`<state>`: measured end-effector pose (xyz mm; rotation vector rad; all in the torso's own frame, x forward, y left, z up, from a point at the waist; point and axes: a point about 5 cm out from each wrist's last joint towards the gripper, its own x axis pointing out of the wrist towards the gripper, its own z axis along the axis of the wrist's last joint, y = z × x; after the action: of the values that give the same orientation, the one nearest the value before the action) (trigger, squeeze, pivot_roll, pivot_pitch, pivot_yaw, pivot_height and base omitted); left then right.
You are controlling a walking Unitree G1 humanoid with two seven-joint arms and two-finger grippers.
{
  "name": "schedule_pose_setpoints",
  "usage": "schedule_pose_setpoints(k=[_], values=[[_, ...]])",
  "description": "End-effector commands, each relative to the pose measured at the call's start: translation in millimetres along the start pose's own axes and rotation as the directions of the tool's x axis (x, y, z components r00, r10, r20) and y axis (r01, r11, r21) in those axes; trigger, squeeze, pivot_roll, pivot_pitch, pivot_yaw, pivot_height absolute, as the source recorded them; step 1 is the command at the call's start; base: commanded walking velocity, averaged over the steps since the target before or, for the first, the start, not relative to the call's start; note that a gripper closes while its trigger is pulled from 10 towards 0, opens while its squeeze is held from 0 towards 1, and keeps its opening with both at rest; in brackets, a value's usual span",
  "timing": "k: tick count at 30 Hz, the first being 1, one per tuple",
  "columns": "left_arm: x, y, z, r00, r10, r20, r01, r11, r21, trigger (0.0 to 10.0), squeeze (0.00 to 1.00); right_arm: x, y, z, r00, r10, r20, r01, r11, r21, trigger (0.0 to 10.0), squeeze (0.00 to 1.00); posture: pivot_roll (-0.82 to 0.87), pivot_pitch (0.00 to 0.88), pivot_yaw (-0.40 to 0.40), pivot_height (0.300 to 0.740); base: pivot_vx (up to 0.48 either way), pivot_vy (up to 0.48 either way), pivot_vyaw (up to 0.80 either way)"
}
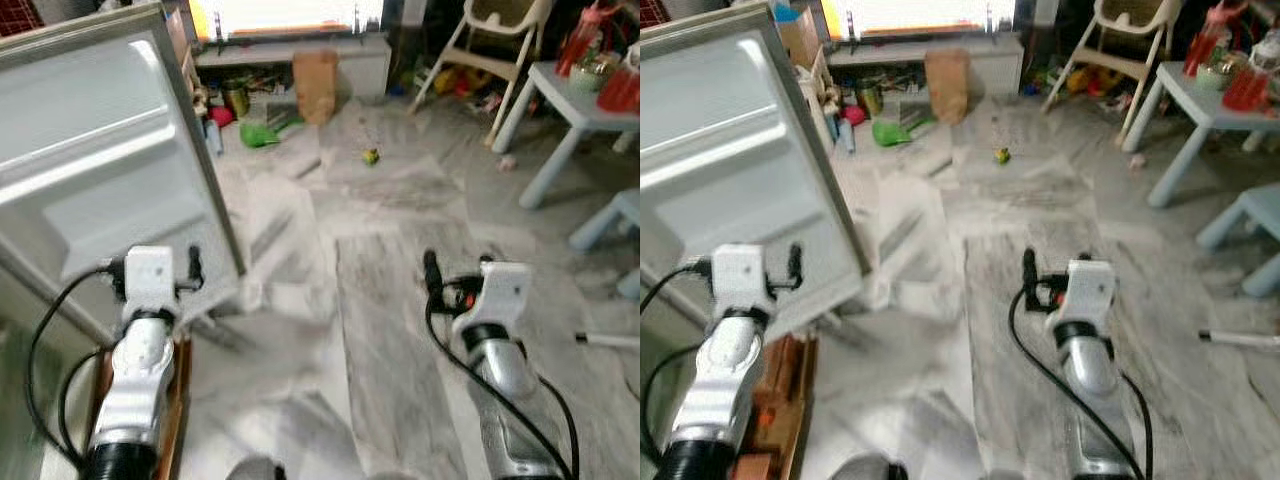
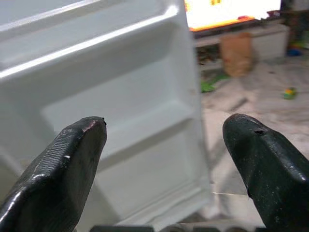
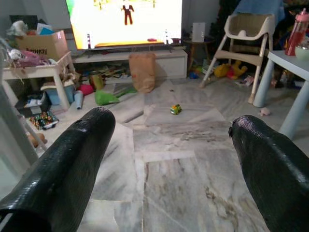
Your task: Restocking fridge
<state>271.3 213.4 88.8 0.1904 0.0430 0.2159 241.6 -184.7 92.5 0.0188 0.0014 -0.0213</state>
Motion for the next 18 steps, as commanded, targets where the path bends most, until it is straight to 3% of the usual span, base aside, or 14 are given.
schedule_pose_setpoints(k=[1, 6, 8, 9, 11, 16, 18], values=[[-5.9, 4.2, -2, 1.0, 0.02, 0.0, -0.02, 1.0, 0.004, 10.0, 0.0, -6.2, -2.9, 0, 1.0, -0.004, -0.003, 0.004, 1.0, -0.011, 10.0, 0.0, 0.01, 0.0, 0.053, 0.74, 0.0, 0.0, 0.0], [-30.7, 4.6, -16, 0.999, -0.005, -0.031, 0.006, 1.0, 0.028, 10.0, 0.0, -15.7, -11.7, 8, 0.999, -0.038, 0.021, 0.039, 0.996, -0.074, 10.0, 0.0, 0.0, 0.0, 0.061, 0.74, 0.0, 0.0, 0.0], [-34.6, 0.5, -18, 0.998, -0.053, -0.033, 0.054, 0.997, 0.046, 10.0, 0.0, -14.6, -12.1, 9, 0.999, -0.032, 0.008, 0.033, 0.997, -0.071, 10.0, 0.0, 0.0, 0.0, 0.07, 0.74, 0.0, 0.0, 0.0], [-38.5, -4.1, -21, 0.992, -0.124, -0.039, 0.126, 0.99, 0.064, 10.0, 0.0, -12.7, -9.7, 10, 1.0, 0.013, -0.012, -0.014, 0.993, -0.119, 10.0, 0.0, -0.02, 0.0, 0.08, 0.74, 0.0, 0.0, 0.0], [-40.4, -5.5, -23, 0.987, -0.152, -0.049, 0.155, 0.986, 0.057, 10.0, 0.0, -11.6, -9.0, 10, 0.999, 0.03, -0.029, -0.034, 0.989, -0.144, 10.0, 0.0, -0.02, 0.0, 0.081, 0.74, 0.0, 0.0, 0.0], [-48.0, -12.2, -22, 0.975, -0.212, -0.067, 0.214, 0.977, 0.021, 10.0, 0.0, -2.9, -6.0, 17, 0.998, 0.068, 0.005, -0.067, 0.988, -0.141, 10.0, 0.0, -0.02, 0.0, 0.072, 0.74, 0.0, 0.0, 0.0], [-46.1, -25.1, -22, 0.969, -0.239, -0.058, 0.239, 0.971, -0.008, 10.0, 0.0, 10.6, -0.9, 20, 0.998, 0.0, 0.057, 0.005, 0.997, -0.072, 10.0, 0.0, -0.01, 0.0, 0.046, 0.74, 0.0, 0.0, 0.0]])
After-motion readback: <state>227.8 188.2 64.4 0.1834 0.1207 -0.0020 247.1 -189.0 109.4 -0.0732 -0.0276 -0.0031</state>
